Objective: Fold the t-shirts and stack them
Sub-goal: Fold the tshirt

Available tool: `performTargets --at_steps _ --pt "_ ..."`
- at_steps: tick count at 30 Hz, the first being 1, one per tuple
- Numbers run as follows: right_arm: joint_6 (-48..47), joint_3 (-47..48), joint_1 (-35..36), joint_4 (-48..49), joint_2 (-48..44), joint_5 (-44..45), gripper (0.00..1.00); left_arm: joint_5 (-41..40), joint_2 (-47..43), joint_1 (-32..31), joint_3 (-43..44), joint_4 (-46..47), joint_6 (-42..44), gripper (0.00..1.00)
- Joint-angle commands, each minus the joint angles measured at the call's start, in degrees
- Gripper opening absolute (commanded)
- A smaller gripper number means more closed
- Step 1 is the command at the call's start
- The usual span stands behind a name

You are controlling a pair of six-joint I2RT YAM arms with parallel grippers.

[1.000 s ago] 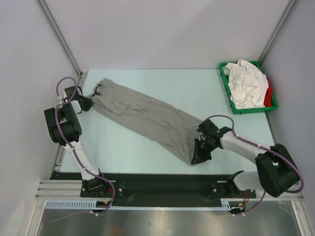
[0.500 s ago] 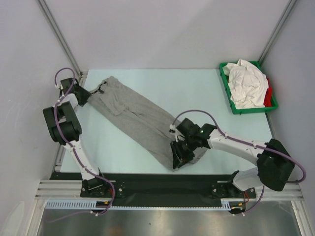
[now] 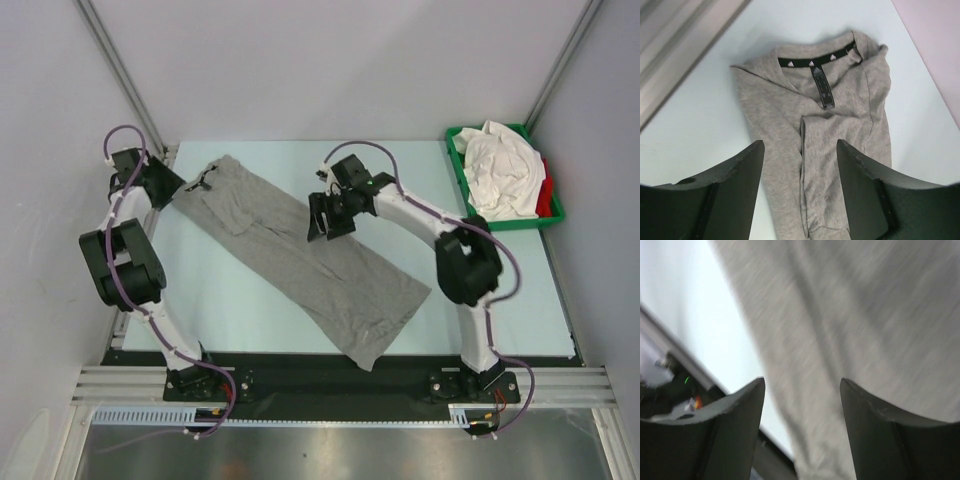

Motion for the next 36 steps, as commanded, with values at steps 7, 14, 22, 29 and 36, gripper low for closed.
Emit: performTargets --at_steps 7,14,22,29,36 --pt "-3.8 39.4 -7.3 0.7 33.2 -1.5 0.66 8.7 2.9 -4.6 4.4 4.3 4.4 0.66" --pt "-0.5 39.9 -8.3 9.8 38.4 -6.2 0.65 11.0 2.3 -4.6 0.0 6.1 2.2 0.64" --pt "3.2 44.3 -6.8 13.1 46.1 -10.7 0.42 10.1 -0.7 -3.8 -5.0 5.9 2.6 0.64" --pt "5.5 42.6 -8.9 14.5 46.4 -8.3 0.17 10.1 -1.8 -3.4 -4.6 4.8 3.4 0.63" --pt "5.3 36.3 -11.9 12.8 42.2 2.2 0.0 10.3 -2.2 -3.4 -4.7 5.0 1.2 0.61"
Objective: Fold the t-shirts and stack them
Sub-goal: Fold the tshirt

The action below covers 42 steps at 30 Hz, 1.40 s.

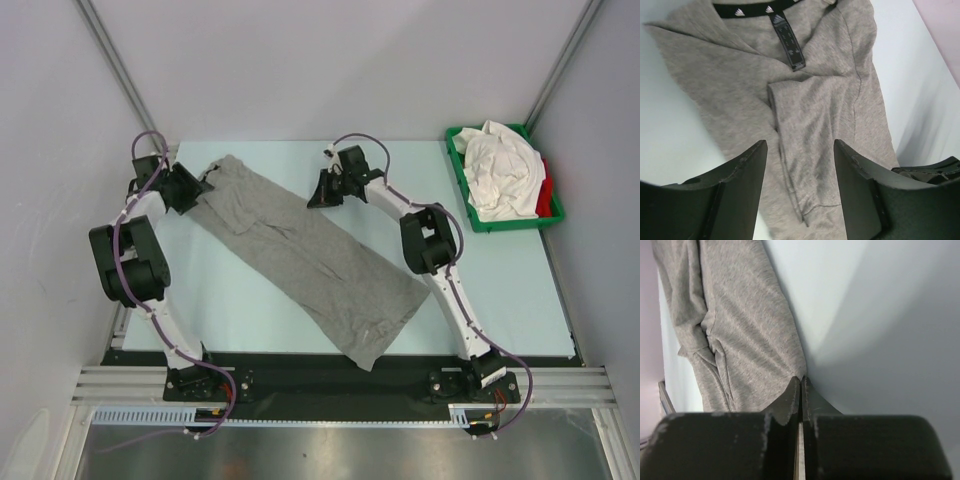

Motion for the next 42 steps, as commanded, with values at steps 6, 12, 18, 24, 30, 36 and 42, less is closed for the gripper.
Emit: performTargets --at_steps 6,12,18,24,30,36,42 --pt "-0.2 -13.5 -6.5 -0.8 -7.1 13.5 0.0 0.9 -3.1 0.1 0.2 1.8 -3.5 0.62" --pt "-0.1 -23.3 -9.8 0.7 -13.0 15.7 0.0 0.8 -0.2 -2.3 2.4 2.7 -5.6 0.64" --pt "-0.4 -29.5 -11.2 2.1 -17.0 13.8 0.0 -2.3 4.7 -6.5 6.3 1.9 -8.1 0.67" --pt "1.8 -34.6 -11.2 4.9 -19.9 11.6 0.0 -5.2 16.2 -10.5 17.2 -4.4 -10.1 0.67" --pt "3.2 -35.9 -11.0 5.9 -20.7 10.0 0.0 -9.1 23.8 -11.8 27.2 -10.6 -12.3 0.59" --pt "5.6 -40.1 -10.3 7.4 -23.3 9.6 0.0 -7.1 31.2 -12.1 38.0 -12.8 -11.5 0.17" --pt "9.0 -43.1 -7.5 9.4 -24.3 9.2 0.0 -8.0 38.0 -11.6 51.0 -12.5 -9.6 0.04"
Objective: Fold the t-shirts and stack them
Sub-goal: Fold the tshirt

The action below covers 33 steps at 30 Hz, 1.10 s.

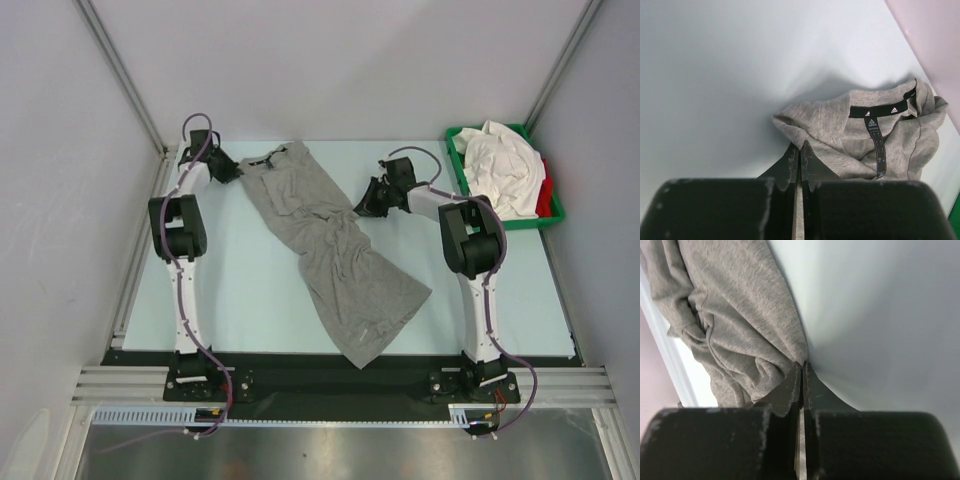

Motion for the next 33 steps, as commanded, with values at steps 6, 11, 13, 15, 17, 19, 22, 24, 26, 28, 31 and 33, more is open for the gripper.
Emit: performTargets --at_steps 6,11,13,15,17,19,22,24,26,28,31,33 --pt "2.3 3.1 3.4 -5.6 1.4 1.4 0.02 -1.2 2.7 1.5 8.1 0.3 0.9 0.24" --pt "-6.1 12.6 2.3 -19.2 1.9 4.6 0.32 -3.7 -5.3 1.4 -1.0 -3.4 6.0 0.69" --pt "-8.4 15.2 1.5 -25.5 0.8 6.5 0.42 -5.4 -13.8 1.4 -6.9 -3.6 8.0 0.71" --pt "-10.7 14.9 0.1 -29.4 -2.3 9.5 0.54 -6.0 -23.4 1.1 -16.7 -3.6 8.7 0.71" --pt "-12.1 12.6 -0.8 -32.9 -5.2 10.4 0.61 -5.2 -30.1 0.5 -27.1 -3.2 9.2 0.7" --pt "-14.0 7.0 -2.5 -35.9 -10.0 10.2 0.63 -3.8 -39.4 -1.3 -34.0 -2.2 9.1 0.67" --pt "-15.8 -4.3 -4.2 -36.7 -18.5 8.8 0.66 1.9 -50.2 -4.5 -48.9 0.9 6.0 0.61" --pt "-15.8 -10.8 -6.2 -35.8 -23.5 6.5 0.66 5.7 -55.2 -10.3 -58.9 2.4 4.2 0.58" --pt "-15.1 -17.6 -8.0 -34.9 -29.4 4.8 0.66 7.4 -61.2 -14.5 -67.7 5.5 1.0 0.54" --pt "-14.9 -20.6 -8.7 -35.1 -33.9 4.4 0.66 8.1 -64.4 -22.2 -72.1 7.2 -3.0 0.53" --pt "-15.0 -23.9 -9.5 -36.6 -38.1 3.6 0.66 7.1 -69.7 -32.9 -78.9 10.3 -10.6 0.49" --pt "-15.6 -25.7 -9.8 -36.7 -39.5 3.2 0.66 5.4 -72.5 -39.6 -83.2 13.5 -14.1 0.48"
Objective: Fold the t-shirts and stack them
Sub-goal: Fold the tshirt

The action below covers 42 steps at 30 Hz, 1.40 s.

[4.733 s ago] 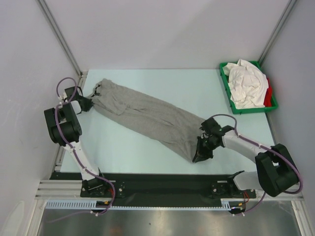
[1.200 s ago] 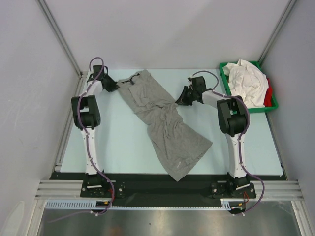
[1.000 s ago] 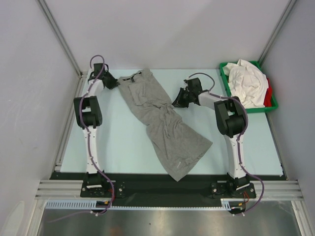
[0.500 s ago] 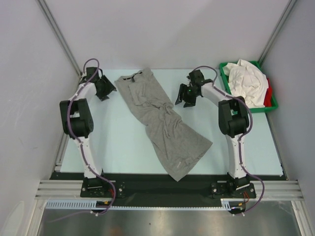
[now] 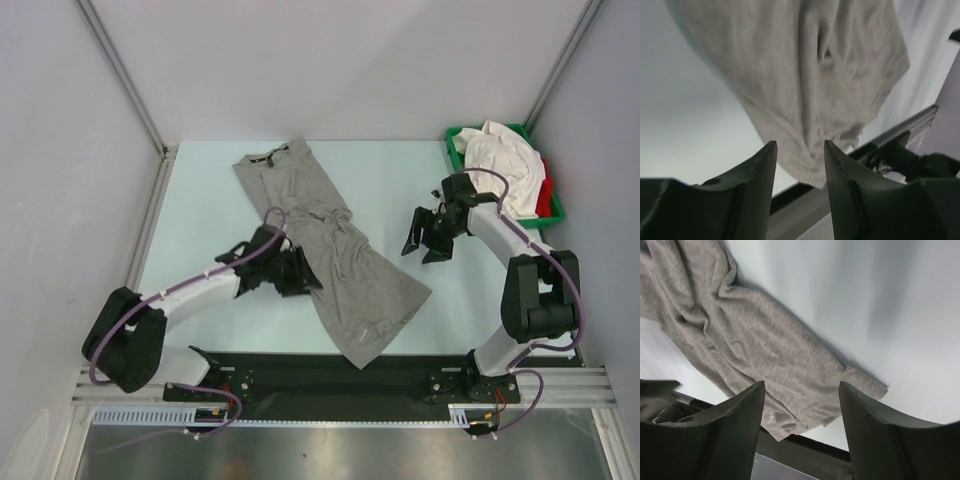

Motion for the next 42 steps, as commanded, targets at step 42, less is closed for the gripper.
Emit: performTargets --at_steps 42 --pt "-2.6 -11.7 -3.2 4.3 -12.3 -5.3 0.73 -24.3 9.0 -47.0 -12.1 20.8 -53.4 0.6"
